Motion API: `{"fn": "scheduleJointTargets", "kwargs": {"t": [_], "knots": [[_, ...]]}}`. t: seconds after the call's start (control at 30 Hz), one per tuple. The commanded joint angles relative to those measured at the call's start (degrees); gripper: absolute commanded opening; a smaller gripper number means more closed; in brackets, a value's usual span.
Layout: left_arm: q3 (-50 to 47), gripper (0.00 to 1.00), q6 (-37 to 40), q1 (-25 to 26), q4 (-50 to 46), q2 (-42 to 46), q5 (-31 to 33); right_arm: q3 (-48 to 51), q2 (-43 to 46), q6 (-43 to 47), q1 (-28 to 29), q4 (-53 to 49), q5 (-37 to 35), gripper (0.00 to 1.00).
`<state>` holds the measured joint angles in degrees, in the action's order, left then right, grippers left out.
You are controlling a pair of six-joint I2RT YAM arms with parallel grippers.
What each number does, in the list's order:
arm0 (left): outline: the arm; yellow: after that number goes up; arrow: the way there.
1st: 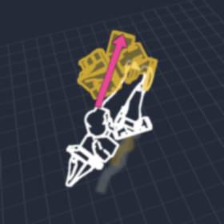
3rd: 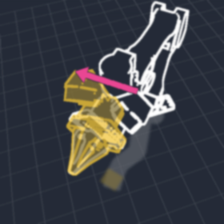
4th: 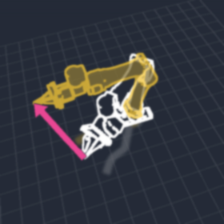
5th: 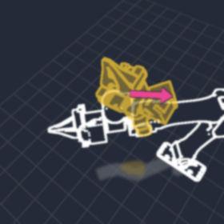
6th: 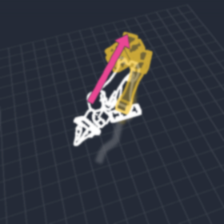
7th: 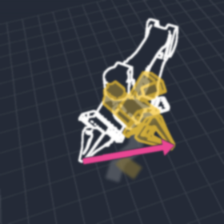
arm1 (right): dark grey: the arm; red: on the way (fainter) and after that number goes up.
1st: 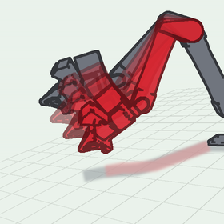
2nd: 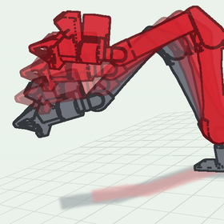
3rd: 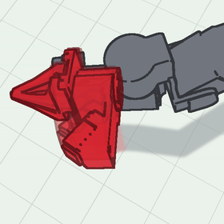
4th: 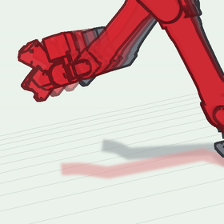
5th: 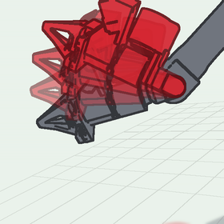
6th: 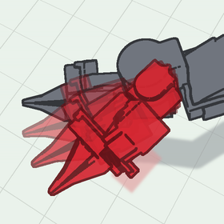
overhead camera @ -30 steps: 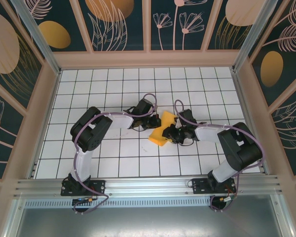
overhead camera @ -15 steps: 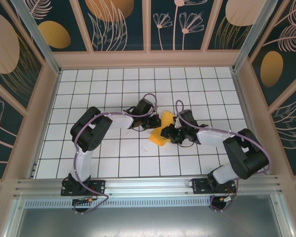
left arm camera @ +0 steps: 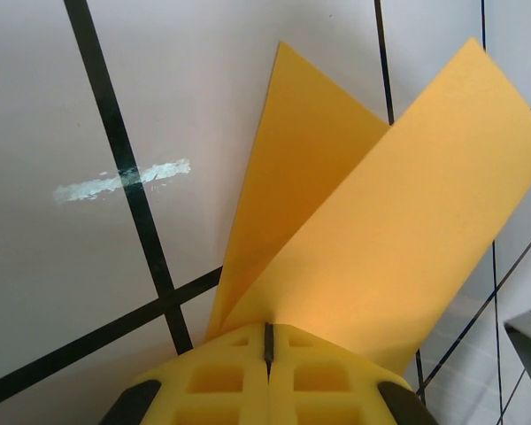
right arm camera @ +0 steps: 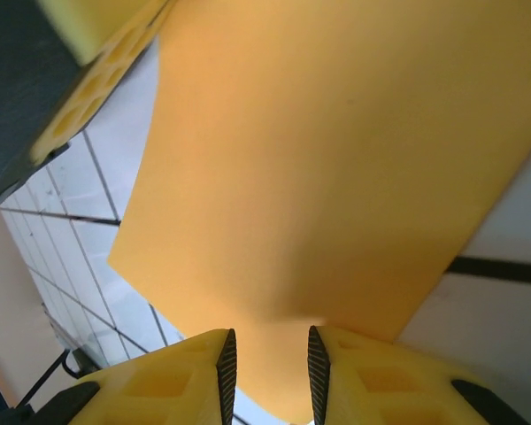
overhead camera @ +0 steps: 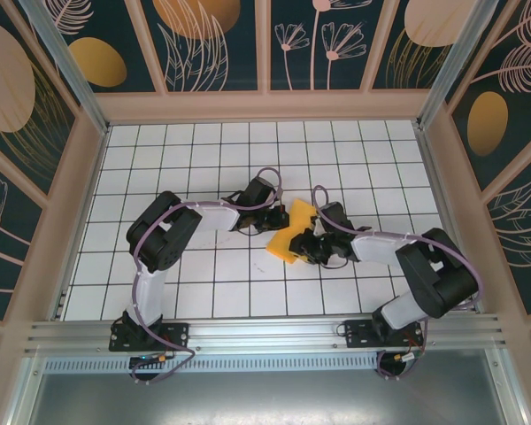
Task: Fold a paper plane with a square sheet of paper (pick it up from the middle)
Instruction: Fold the square sheet of paper in half at the center of the table.
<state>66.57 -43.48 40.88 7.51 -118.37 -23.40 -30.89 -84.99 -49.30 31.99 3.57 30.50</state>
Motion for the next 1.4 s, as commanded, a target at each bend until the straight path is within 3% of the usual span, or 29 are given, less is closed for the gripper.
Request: {"fn": "scheduleJointTargets", "kwargs": {"t": [0.0,0.4,0.77,1.07,1.37], "knots": [[-1.5,0.01,1.3,0.4,-5.8,-3.5,1.2,-2.1,2.4,-1.3,1.6,-1.0,0.3,0.32],[-1.3,0.01,1.3,0.4,-5.9,-3.6,1.0,0.0,-4.6,-2.0,3.7,0.8,-2.1,0.31],[-1.2,0.01,1.3,0.4,-5.9,-3.6,1.0,-3.4,2.6,-1.9,4.1,-2.8,-0.4,0.32],[-1.1,0.01,1.5,0.4,-5.9,-3.9,0.7,1.0,-1.3,-3.0,4.6,-0.4,0.1,0.32],[-0.9,0.0,1.5,0.4,-6.3,-3.8,0.7,0.0,-1.6,-1.0,4.5,-4.9,-1.9,0.32]]}}
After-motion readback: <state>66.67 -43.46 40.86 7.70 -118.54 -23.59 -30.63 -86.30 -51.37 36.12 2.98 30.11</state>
